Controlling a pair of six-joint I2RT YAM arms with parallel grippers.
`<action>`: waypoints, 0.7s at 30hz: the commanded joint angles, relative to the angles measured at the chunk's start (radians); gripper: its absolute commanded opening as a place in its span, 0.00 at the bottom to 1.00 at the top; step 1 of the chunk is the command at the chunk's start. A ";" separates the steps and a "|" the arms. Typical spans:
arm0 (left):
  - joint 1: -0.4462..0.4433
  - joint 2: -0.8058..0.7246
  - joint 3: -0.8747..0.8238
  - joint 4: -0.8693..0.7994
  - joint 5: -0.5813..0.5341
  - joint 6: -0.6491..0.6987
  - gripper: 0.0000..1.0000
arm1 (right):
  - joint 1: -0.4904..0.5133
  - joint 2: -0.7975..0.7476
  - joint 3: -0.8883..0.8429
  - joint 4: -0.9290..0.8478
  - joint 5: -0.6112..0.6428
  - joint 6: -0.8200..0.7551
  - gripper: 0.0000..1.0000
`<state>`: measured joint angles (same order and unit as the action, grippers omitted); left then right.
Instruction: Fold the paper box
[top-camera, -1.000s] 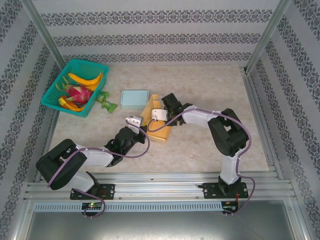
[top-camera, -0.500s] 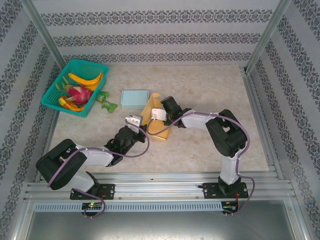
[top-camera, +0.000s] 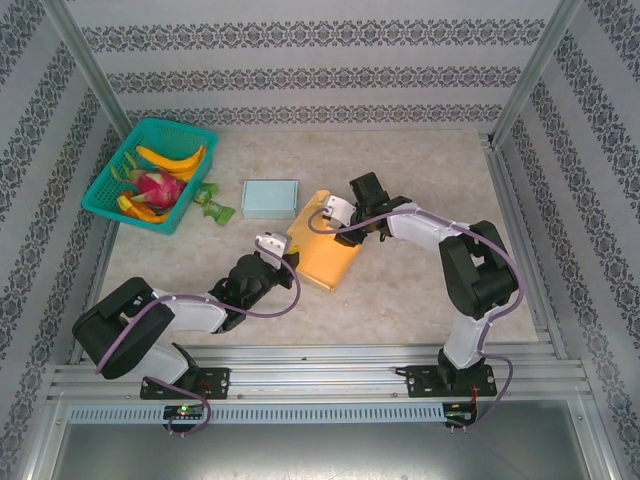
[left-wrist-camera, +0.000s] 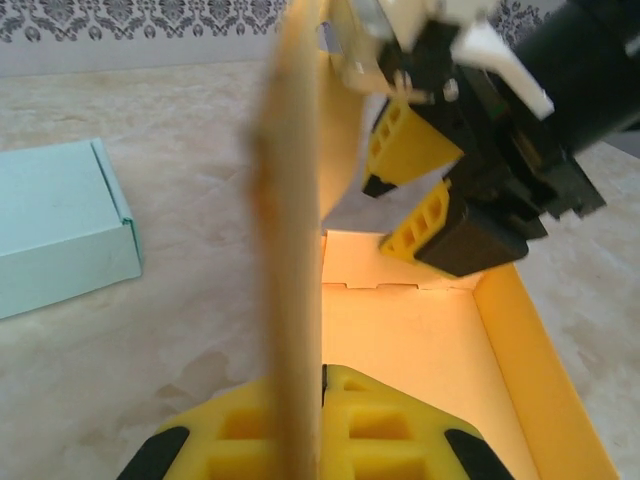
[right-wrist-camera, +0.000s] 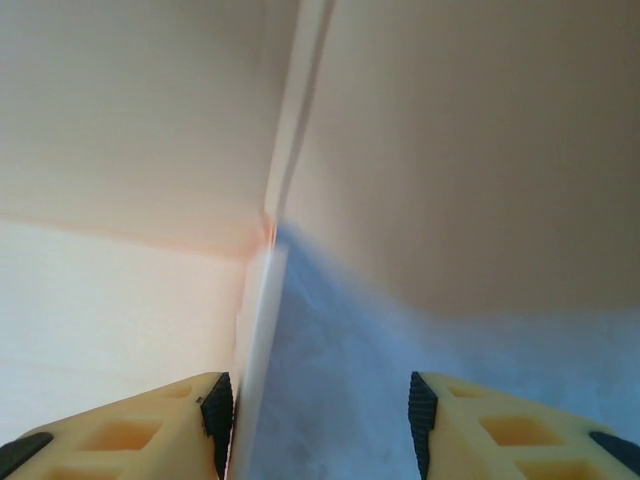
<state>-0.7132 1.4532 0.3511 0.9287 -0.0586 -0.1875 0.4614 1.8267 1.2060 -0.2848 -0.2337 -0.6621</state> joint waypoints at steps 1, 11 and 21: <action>-0.012 0.014 -0.012 0.037 0.049 0.024 0.02 | -0.004 0.011 0.058 -0.051 -0.139 0.079 0.52; -0.015 0.028 -0.015 0.051 0.022 0.049 0.02 | -0.107 0.094 0.209 -0.251 -0.263 0.250 0.48; -0.015 0.087 0.008 0.072 0.047 0.070 0.03 | -0.153 0.078 0.160 -0.239 -0.257 0.457 0.46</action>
<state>-0.7189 1.5116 0.3504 0.9741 -0.0383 -0.1516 0.3050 1.9320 1.3972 -0.5377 -0.4797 -0.3027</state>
